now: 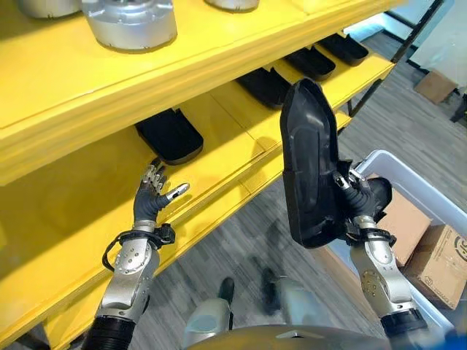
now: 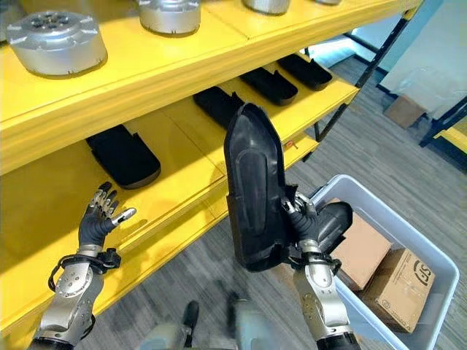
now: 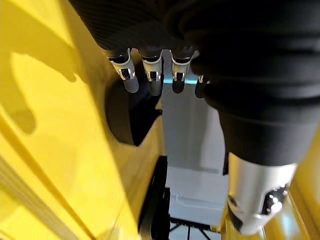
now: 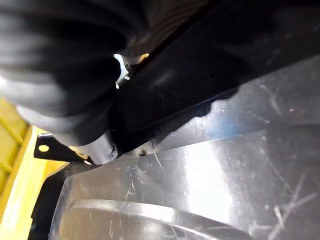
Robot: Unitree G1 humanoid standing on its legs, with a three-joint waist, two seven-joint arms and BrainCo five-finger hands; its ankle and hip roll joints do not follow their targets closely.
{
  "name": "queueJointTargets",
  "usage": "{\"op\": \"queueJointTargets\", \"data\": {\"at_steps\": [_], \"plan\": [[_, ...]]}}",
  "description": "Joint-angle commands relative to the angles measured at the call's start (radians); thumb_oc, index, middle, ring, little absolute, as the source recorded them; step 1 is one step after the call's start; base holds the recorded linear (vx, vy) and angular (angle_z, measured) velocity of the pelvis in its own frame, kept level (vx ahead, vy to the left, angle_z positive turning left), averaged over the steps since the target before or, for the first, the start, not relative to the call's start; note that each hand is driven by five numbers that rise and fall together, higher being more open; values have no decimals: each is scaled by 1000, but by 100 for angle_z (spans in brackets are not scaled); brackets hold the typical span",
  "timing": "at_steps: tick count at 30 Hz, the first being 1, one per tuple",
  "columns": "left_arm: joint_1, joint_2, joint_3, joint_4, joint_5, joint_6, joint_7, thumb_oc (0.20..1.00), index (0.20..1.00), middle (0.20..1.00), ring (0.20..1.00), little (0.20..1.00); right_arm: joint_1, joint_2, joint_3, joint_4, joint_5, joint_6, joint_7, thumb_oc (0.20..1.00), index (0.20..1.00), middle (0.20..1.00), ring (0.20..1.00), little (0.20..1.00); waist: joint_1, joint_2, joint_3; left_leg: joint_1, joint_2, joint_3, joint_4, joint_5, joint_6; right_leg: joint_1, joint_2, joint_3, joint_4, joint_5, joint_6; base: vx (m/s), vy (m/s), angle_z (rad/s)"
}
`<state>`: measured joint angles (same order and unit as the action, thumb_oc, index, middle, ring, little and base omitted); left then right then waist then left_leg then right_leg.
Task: Move parts from the plastic box to the shelf.
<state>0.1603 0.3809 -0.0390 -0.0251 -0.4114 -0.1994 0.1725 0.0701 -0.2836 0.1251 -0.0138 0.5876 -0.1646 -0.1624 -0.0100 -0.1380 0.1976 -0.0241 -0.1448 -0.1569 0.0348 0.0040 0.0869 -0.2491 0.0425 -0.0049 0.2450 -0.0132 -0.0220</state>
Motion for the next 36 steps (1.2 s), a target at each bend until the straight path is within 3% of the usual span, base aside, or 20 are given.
{"op": "queueJointTargets", "data": {"at_steps": [1,2,4,5,7,8,9,10,12,13,14,16,17,18,22,23,31,33,35,36], "plan": [[-17,-1,48,-129,12,-62,10,1000,1000,1000,1000,1000,-88,-49,-19,-69,58,-74,13,200,200,200,200,200,13,39,-36,-38,54,10,-40,29,-65,172,-31,-6,-183,45,79,33,-186,16],[17,-21,60,-131,7,-60,3,1000,1000,1000,1000,1000,-84,-62,-24,-63,65,-74,13,200,200,200,200,200,24,46,-59,-45,47,11,0,9,-66,217,-34,-16,-244,60,72,26,-220,26],[25,-31,49,-119,-4,-50,-12,1000,1000,1000,1000,1000,-75,-75,-33,-53,74,-69,19,200,200,200,200,200,24,51,-45,-74,25,-1,98,-13,-80,232,-42,-39,-245,58,61,-79,-98,47],[22,-38,43,-122,-22,-50,-29,1000,1000,1000,1000,1000,-86,-96,-48,-54,78,-76,12,200,200,200,200,200,15,41,-13,-105,49,63,213,-66,-94,213,-78,-66,-222,65,58,-214,25,80],[39,-36,57,-131,-20,-52,-37,1000,1000,1000,1000,1000,-69,-97,-56,-63,80,-76,19,200,200,200,200,200,7,32,-7,-90,161,96,245,-99,-95,194,-98,-71,-186,49,59,-160,108,98],[39,-39,59,-130,-21,-52,-32,1000,1000,1000,1000,1000,-58,-95,-61,-67,78,-77,19,200,200,200,200,200,0,32,-10,-79,218,100,226,-75,-99,184,-109,-76,-170,39,62,-69,170,50],[35,-41,59,-133,-26,-51,-29,1000,1000,1000,1000,1000,-48,-96,-66,-75,78,-80,16,200,200,200,200,200,-11,38,-14,-64,296,110,191,-26,-113,170,-121,-89,-149,26,66,-38,153,13],[31,-40,59,-133,-28,-49,-28,1000,1000,1000,1000,1000,-39,-101,-71,-76,77,-79,12,200,200,200,200,200,-20,51,-17,-43,345,114,141,24,-129,154,-122,-106,-122,7,64,-69,201,38],[-3,-21,50,-140,-26,-49,-22,1000,1000,1000,1000,1000,-41,-114,-73,-74,81,-83,4,200,200,200,200,200,-41,88,-7,-36,496,129,21,168,-170,75,-150,-136,-1,-33,72,-144,317,47],[-22,-16,42,-136,-25,-49,-21,1000,1000,1000,1000,1000,-46,-120,-70,-74,76,-85,-1,200,200,200,200,200,-47,100,-3,-38,531,147,-13,206,-186,46,-162,-141,47,-47,79,-111,237,54],[-24,-17,41,-135,-25,-49,-20,1000,1000,1000,1000,1000,-47,-121,-70,-74,76,-85,-2,200,200,200,200,200,-49,101,-4,-37,532,147,-23,212,-189,38,-162,-142,60,-55,78,-48,180,75],[-57,-18,19,-117,-35,-45,-21,1000,1000,1000,1000,1000,-42,-119,-78,-66,75,-85,-15,200,200,200,200,200,-60,120,-1,-37,570,217,-56,248,-221,21,-203,-170,123,-75,93,22,271,64],[-40,-9,24,-127,-37,-42,-41,1000,1000,1000,1000,1000,-38,-108,-76,-57,82,-80,-8,200,200,200,200,200,-53,131,-6,-16,573,220,-77,220,-242,21,-222,-175,152,-85,111,101,394,87],[-19,-3,36,-131,-27,-39,-52,1000,1000,1000,1000,1000,-22,-95,-73,-62,83,-73,3,200,200,200,200,200,-41,129,-11,-6,543,214,-85,175,-242,35,-251,-184,155,-71,130,145,339,124],[-24,19,47,-121,-22,-32,-55,1000,1000,1000,1000,1000,3,-68,-74,-62,97,-61,16,200,200,200,200,200,-21,102,0,-41,486,187,2,100,-240,126,-330,-218,98,-33,170,132,235,90],[-21,27,51,-118,-17,-34,-52,1000,1000,1000,1000,1000,4,-60,-56,-61,106,-50,28,200,200,200,200,200,-14,92,3,-64,443,161,55,59,-234,173,-363,-231,43,-7,187,134,261,119],[-28,48,53,-118,-1,-34,-34,1000,1000,1000,1000,1000,-79,-38,62,-33,115,-14,65,200,200,200,200,200,42,39,3,-148,347,134,177,-26,-214,251,-434,-277,-55,61,217,86,142,26],[-35,56,51,-120,-4,-34,-19,1000,1000,1000,1000,1000,-195,-25,149,13,111,0,65,200,200,200,200,200,95,4,8,-185,323,124,218,-48,-201,264,-446,-292,-79,83,228,76,87,2],[-36,59,52,-121,-5,-33,-17,1000,1000,1000,1000,1000,-214,-21,160,24,113,0,62,200,200,200,200,200,103,-1,10,-190,321,121,223,-51,-200,265,-446,-295,-79,84,228,38,13,10],[-41,70,53,-127,-10,-32,-8,1000,1000,1000,1000,1000,-281,-1,200,58,119,4,49,200,200,200,200,200,133,-14,14,-203,314,112,230,-54,-197,271,-445,-305,-87,90,228,36,-11,14]]}}
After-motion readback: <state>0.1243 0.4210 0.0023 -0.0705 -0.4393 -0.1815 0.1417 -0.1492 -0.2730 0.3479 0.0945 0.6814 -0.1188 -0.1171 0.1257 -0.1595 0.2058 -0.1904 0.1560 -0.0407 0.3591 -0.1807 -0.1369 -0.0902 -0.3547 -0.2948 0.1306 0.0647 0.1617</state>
